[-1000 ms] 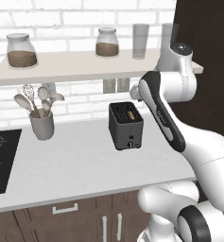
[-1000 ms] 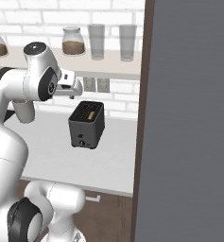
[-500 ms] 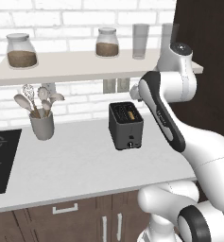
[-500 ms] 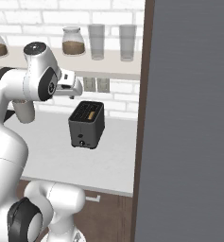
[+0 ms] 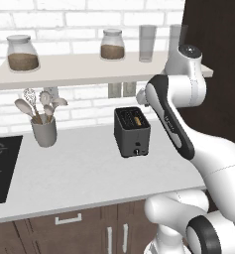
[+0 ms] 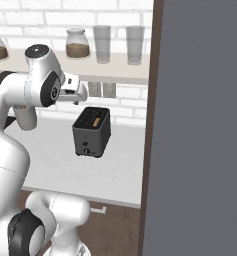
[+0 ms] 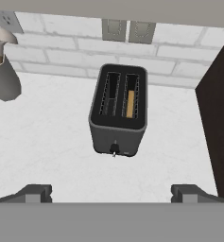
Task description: Start the toaster. Once the lever pops up, take the bread to the plate on the dining counter.
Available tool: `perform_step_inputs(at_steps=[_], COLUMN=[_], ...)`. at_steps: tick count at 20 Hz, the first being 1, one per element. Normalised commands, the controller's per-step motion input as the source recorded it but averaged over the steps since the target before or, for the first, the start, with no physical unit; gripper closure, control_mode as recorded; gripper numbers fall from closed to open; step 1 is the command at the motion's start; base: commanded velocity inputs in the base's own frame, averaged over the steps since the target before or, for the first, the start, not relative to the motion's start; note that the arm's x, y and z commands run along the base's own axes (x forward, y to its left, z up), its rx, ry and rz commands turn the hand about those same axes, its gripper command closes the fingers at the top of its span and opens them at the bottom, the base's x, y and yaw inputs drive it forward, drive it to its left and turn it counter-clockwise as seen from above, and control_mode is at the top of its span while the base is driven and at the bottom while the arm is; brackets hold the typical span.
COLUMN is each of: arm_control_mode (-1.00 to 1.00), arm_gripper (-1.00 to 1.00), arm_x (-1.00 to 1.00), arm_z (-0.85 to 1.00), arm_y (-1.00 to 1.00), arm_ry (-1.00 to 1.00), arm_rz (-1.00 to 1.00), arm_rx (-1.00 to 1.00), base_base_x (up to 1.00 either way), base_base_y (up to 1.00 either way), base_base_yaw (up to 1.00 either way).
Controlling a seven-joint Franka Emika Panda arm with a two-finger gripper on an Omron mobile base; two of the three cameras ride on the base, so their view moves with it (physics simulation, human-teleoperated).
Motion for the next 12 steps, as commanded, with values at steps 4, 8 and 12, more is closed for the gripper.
perform_step_inputs(at_steps=[4,8,12], arm_control_mode=[-1.00,-1.00,-1.00], arm_gripper=[-1.00,-1.00,-1.00], arm_x=[0.00,0.00,0.00], arm_z=[0.00,0.00,0.00], arm_y=[0.00,0.00,0.00], arm_ry=[0.00,0.00,0.00], arm_rz=[0.00,0.00,0.00], arm_rx=[0.00,0.00,0.00], base_base_x=[0.00,0.00,0.00], base_base_y=[0.00,0.00,0.00], base_base_yaw=[0.00,0.00,0.00])
